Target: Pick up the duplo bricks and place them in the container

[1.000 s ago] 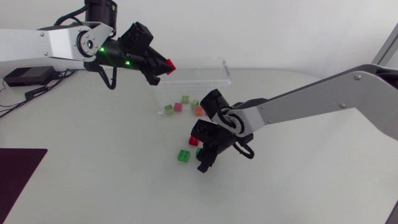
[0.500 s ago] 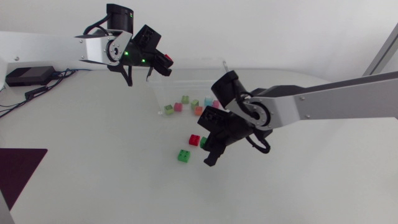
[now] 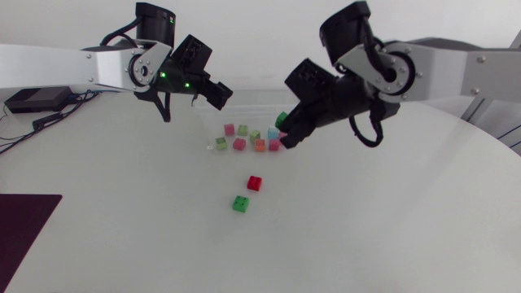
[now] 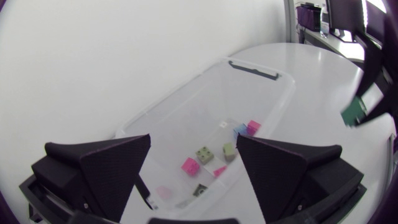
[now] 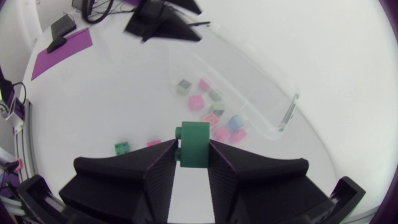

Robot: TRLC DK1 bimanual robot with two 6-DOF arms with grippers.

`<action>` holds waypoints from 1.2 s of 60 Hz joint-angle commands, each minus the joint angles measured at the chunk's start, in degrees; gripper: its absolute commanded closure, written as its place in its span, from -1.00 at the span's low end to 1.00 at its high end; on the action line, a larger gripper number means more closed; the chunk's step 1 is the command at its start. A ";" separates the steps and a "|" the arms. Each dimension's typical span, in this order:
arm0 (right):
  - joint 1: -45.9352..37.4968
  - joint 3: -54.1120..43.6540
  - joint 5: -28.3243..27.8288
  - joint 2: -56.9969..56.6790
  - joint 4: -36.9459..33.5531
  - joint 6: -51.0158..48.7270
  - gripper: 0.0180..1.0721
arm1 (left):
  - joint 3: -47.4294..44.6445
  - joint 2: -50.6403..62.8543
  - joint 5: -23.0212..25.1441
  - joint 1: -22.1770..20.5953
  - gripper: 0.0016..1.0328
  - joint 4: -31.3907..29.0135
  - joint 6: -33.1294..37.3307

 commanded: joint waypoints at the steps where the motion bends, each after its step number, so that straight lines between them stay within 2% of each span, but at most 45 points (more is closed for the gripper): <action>1: -0.59 3.17 -0.15 0.49 0.32 2.55 0.48 | -6.28 -3.13 0.94 -2.17 -0.92 -2.01 2.27; 7: -0.94 5.63 -0.15 1.99 1.20 3.78 0.47 | -11.11 -3.65 1.12 -4.37 -0.91 -4.03 4.64; 17: -1.55 9.41 0.12 4.80 2.35 4.83 0.47 | -16.56 -2.25 1.12 -7.00 -0.91 -3.42 4.91; 45: -4.45 19.08 -0.06 15.17 6.74 6.50 0.47 | -18.41 3.55 -0.29 -12.10 -0.91 -6.05 2.36; 65: -6.21 25.93 -0.23 24.22 8.32 7.12 0.43 | -20.17 5.31 -2.66 -12.80 -0.91 -6.67 -0.72; 66: -6.21 26.20 -0.23 24.49 8.41 7.20 0.40 | -20.34 5.31 -2.75 -12.98 -0.91 -6.67 -0.89; 69: -6.56 27.25 -0.23 25.89 8.50 7.29 -0.05 | -20.60 5.31 -3.54 -13.33 -0.91 -7.02 -1.95; 72: -7.00 28.48 -0.15 27.21 7.97 7.64 -0.77 | -20.60 5.31 -4.59 -13.77 -0.89 -7.81 -3.18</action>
